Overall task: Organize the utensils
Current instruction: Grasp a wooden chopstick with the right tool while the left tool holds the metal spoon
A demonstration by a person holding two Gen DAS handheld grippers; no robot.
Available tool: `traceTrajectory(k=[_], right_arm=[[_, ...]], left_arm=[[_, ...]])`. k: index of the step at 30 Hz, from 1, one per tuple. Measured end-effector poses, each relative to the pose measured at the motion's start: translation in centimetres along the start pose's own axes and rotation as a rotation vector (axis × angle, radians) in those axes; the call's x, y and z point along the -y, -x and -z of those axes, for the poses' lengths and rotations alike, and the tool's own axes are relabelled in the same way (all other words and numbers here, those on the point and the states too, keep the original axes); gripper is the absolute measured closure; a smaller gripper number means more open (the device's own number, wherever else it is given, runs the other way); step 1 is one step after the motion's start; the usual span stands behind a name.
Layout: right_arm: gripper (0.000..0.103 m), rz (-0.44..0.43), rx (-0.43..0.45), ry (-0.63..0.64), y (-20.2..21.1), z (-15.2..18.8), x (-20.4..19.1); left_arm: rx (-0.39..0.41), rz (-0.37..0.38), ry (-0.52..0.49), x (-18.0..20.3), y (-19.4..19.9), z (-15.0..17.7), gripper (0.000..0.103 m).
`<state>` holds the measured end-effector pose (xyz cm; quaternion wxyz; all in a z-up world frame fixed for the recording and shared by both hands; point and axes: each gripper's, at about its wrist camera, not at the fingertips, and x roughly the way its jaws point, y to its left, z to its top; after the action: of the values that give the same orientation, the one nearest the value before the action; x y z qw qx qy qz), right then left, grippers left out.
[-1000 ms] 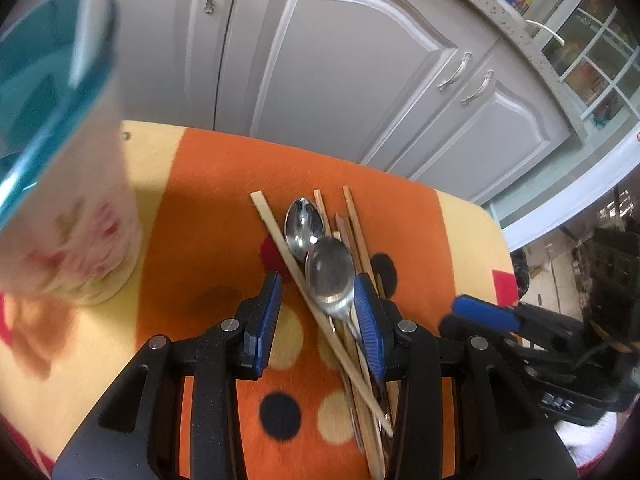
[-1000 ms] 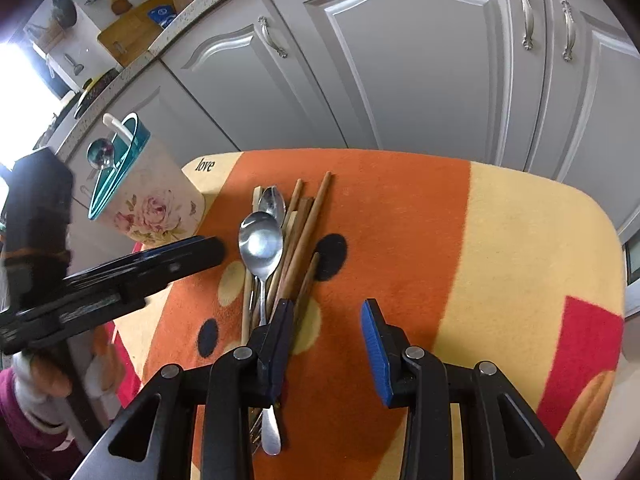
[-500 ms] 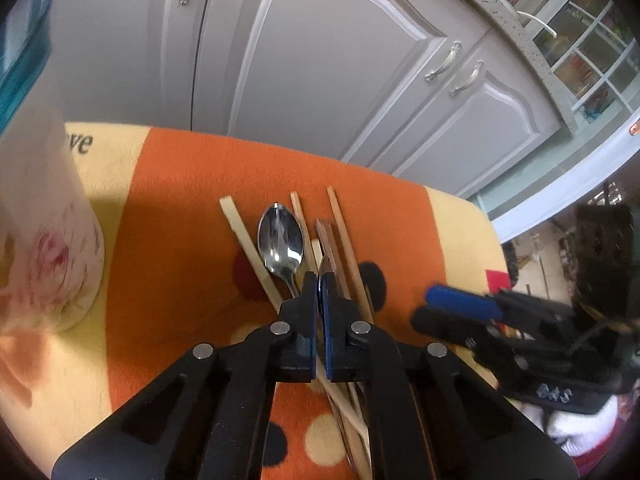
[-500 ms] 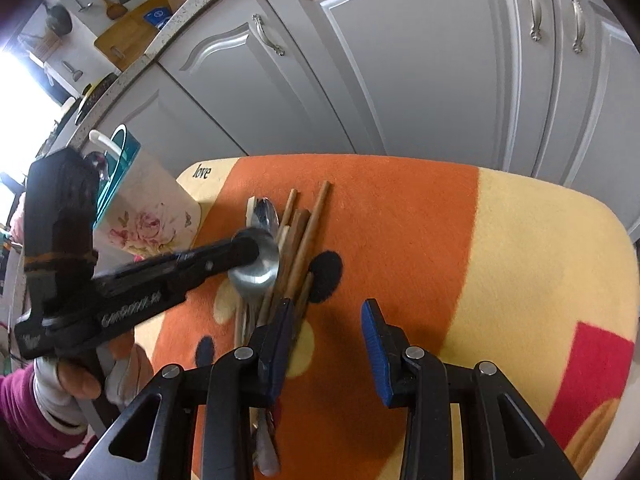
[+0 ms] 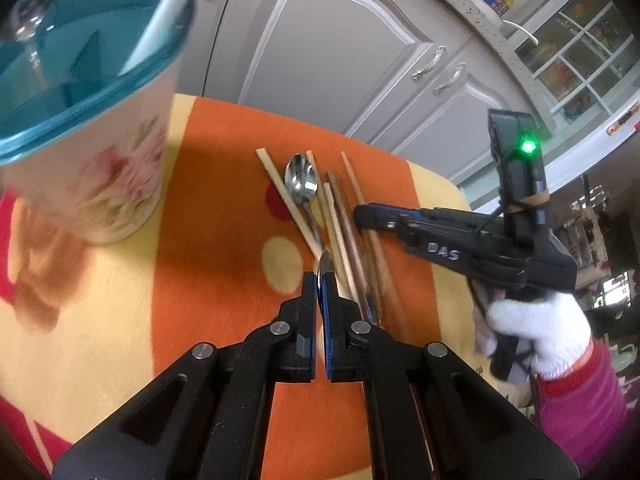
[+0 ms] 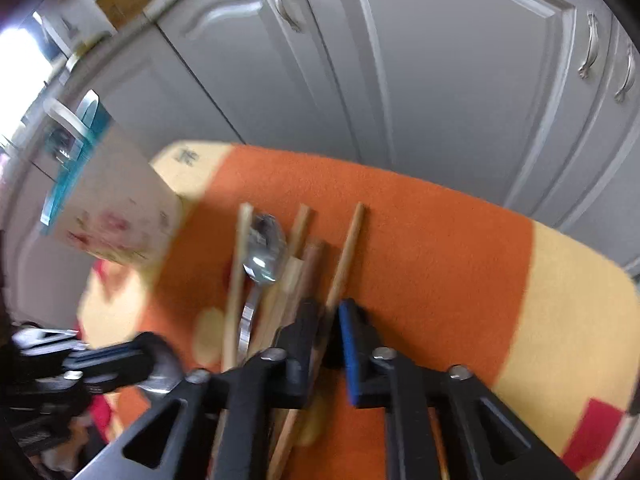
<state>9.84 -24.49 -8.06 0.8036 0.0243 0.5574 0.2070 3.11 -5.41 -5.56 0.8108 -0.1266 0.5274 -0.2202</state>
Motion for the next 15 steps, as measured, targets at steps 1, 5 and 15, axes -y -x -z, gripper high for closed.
traceTrajectory(k=[1, 5, 15], right_arm=[[0.095, 0.0, -0.005, 0.001, 0.2, 0.4, 0.3], [0.095, -0.001, -0.015, -0.029, 1.6, 2.5, 1.9], [0.092, 0.027, -0.033, -0.053, 2.5, 3.5, 3.6]], left_arm=[[-0.003, 0.001, 0.003, -0.3, 0.2, 0.2, 0.103], [-0.022, 0.009, 0.025, -1.4, 0.7, 1.1, 0.102], [-0.094, 0.001, 0.05, -3.1, -0.3, 2.6, 0.101]])
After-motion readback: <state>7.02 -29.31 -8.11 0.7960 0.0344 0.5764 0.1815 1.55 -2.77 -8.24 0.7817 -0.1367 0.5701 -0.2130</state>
